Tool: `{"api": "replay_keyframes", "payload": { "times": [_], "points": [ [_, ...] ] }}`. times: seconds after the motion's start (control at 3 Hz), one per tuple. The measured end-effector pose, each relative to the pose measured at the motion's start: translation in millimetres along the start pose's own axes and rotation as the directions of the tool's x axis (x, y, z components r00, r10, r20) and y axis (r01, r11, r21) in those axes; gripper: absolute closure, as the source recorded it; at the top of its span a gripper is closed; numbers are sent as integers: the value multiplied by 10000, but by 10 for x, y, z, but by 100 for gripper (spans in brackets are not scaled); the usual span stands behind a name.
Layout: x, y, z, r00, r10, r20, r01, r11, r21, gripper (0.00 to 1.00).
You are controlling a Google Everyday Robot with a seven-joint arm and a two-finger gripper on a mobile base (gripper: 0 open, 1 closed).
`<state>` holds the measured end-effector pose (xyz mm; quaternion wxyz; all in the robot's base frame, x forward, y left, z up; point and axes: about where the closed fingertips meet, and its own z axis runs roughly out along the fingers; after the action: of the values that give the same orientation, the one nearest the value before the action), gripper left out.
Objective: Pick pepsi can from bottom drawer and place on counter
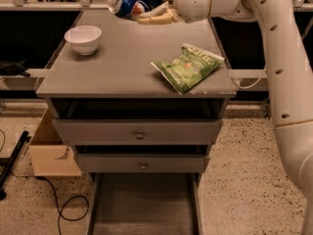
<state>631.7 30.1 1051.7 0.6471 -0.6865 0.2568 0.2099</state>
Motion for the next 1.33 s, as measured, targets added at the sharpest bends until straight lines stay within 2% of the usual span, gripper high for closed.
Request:
{"api": "replay_keyframes", "payload": {
  "times": [0.33,0.67,1.0,1.33],
  "points": [
    [18,2,-98,9994,227,-274,-207,9973,703,100],
    [41,-18,-41,9979,346,-543,-247,9847,1727,100],
    [40,-85,2,9942,632,-873,-381,9640,2633,100],
    [44,-5,108,9946,922,-481,-654,9141,4002,100]
  ]
}}
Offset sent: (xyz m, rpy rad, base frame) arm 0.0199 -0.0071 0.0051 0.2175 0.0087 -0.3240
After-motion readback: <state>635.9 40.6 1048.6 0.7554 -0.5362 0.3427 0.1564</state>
